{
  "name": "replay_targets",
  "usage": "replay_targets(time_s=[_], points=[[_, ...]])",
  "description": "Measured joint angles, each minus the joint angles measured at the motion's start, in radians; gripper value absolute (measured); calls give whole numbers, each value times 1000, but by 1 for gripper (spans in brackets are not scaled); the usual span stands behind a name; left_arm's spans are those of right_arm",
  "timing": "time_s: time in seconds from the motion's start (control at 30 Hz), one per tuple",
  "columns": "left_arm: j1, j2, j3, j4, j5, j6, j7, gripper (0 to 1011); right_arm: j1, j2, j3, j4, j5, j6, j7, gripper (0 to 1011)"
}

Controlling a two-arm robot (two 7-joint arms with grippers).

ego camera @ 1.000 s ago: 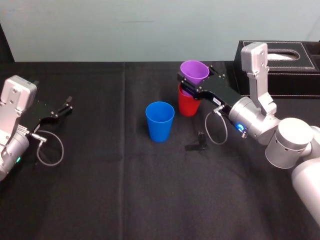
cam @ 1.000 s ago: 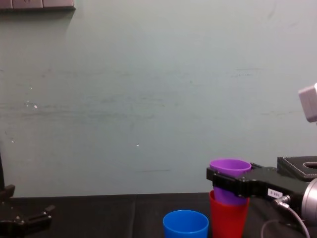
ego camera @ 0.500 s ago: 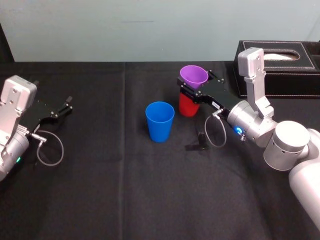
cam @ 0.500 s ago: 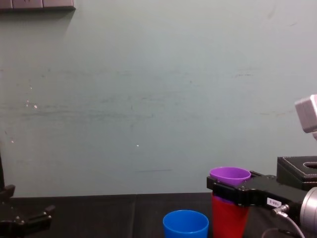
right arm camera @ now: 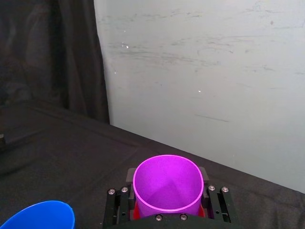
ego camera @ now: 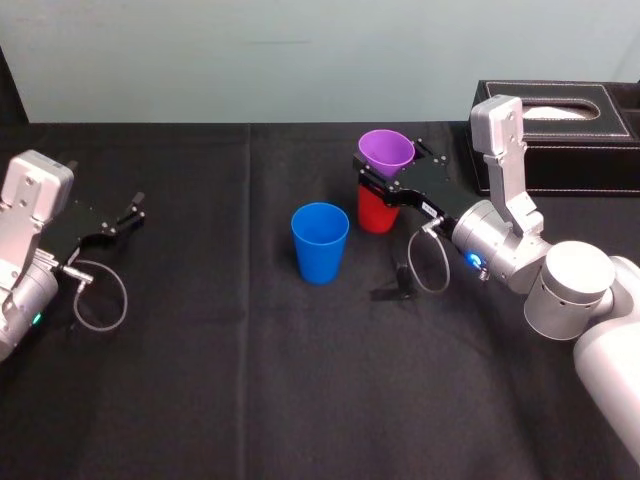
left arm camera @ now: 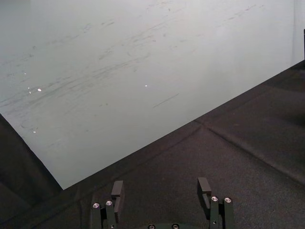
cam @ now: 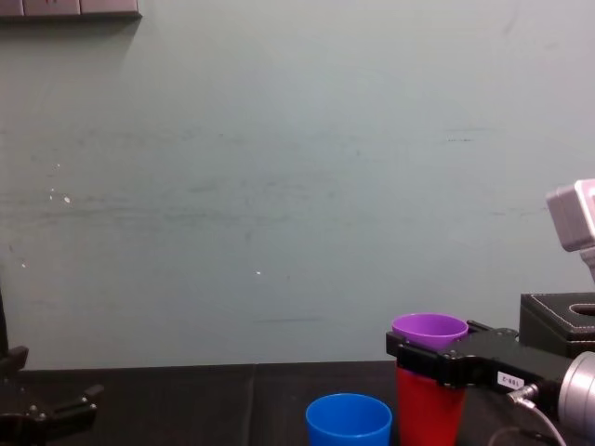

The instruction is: Stack the three plastic cups sequentially using one hand.

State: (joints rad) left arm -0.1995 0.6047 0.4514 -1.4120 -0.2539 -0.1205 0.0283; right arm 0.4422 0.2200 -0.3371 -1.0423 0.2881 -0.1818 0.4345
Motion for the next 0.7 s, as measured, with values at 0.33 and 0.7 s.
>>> replay_targets(time_s=[0.33, 0.7], points=[[0, 0, 0, 0, 0, 0, 0, 1005, 0, 1, 1, -1, 2, 0, -1, 913], [0, 0, 0, 0, 0, 0, 0, 1005, -27, 12, 10, -57, 5, 1, -1, 1003]])
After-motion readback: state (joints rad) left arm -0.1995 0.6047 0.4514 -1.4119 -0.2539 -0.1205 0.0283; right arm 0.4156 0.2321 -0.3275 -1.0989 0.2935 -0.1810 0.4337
